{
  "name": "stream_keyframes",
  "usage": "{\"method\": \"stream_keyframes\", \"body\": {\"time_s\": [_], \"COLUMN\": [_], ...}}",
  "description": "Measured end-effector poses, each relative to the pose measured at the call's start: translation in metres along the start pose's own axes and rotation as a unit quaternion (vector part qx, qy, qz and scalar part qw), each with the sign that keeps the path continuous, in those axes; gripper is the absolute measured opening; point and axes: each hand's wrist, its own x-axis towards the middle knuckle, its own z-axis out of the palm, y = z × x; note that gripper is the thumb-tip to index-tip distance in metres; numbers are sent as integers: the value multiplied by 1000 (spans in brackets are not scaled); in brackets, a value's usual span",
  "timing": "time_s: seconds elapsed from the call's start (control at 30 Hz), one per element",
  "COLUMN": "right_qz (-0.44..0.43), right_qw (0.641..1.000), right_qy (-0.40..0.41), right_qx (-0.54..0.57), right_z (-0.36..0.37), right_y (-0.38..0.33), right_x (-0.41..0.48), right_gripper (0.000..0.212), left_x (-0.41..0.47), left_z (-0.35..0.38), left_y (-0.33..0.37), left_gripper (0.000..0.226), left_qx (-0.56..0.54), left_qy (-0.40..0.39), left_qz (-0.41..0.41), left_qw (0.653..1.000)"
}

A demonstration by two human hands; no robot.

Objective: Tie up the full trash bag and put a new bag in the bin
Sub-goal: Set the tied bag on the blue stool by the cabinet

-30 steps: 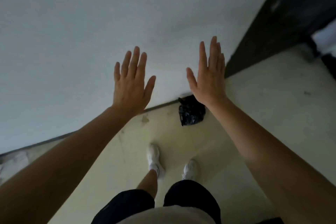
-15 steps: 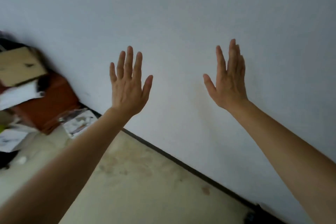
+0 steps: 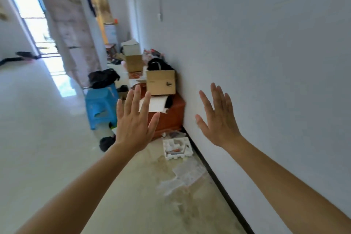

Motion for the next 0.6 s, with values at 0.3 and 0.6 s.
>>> {"method": "stream_keyframes", "body": {"time_s": [0.3,0.6], "right_qz": [-61,-146], "right_qw": [992,966], "right_qy": [-47,-78], "right_qx": [102,199], "right_z": [195,311], "right_y": [-126,-320], "right_x": [202,403], "right_gripper": [76,75], "left_x": [83,145], "left_z": [67,43], "left_y": [-203,-426], "left_gripper": [71,72], "left_qx": [80,151], "left_qy": [-45,3], "left_qz": [-98,-219], "left_qw": [991,964]}}
